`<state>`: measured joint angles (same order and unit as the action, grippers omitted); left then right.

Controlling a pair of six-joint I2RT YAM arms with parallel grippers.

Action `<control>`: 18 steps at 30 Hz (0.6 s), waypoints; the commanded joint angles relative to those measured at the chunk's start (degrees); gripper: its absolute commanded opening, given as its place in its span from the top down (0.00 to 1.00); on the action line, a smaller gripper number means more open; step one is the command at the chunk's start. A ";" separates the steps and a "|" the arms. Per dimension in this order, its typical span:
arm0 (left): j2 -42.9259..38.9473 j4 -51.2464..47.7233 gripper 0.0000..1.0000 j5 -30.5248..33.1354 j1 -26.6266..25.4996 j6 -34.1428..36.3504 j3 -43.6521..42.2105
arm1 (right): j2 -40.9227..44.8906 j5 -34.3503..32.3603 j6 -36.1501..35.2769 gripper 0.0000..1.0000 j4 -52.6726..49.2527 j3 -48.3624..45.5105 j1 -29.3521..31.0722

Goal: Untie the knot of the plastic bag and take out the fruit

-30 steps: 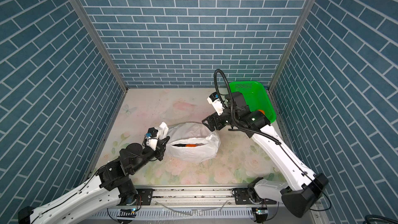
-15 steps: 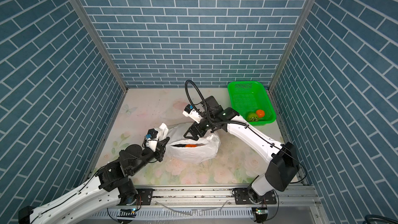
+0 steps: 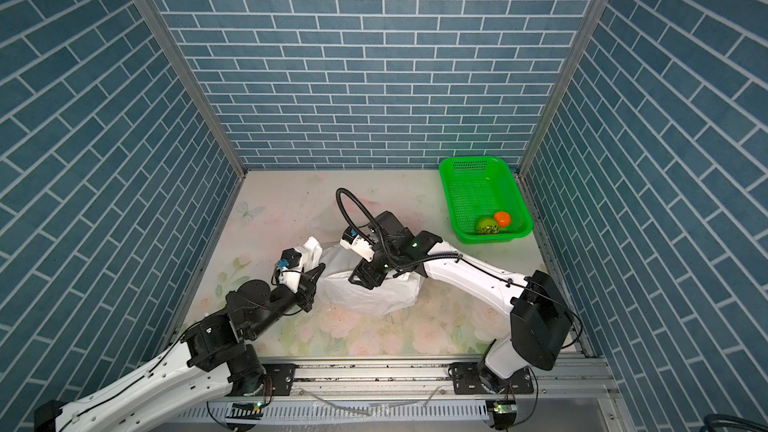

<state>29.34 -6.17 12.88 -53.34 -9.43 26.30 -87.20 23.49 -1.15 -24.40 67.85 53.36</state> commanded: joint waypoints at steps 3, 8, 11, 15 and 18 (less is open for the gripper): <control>-0.59 -1.16 1.00 -0.08 -0.39 0.58 -0.14 | 0.00 1.81 1.15 0.33 4.72 -2.10 0.25; -0.69 -1.58 1.00 -0.24 -0.41 0.55 -0.54 | 1.06 2.28 0.81 0.26 3.66 -1.83 -0.01; -0.78 -1.54 1.00 -0.38 -0.49 0.55 -0.60 | 1.07 1.28 0.28 0.27 2.31 -1.28 -0.19; -1.03 -1.55 1.00 -0.41 -0.41 0.62 -0.52 | 0.50 0.12 0.00 0.31 1.48 -1.50 -0.45; -1.38 -1.68 1.00 -0.01 -0.41 0.60 -0.51 | -0.45 -1.15 -0.66 0.36 0.13 -1.02 -0.37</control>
<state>28.69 -7.01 12.80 -53.45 -9.41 26.30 -87.20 23.64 -0.12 -22.06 67.48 53.15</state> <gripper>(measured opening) 0.043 0.647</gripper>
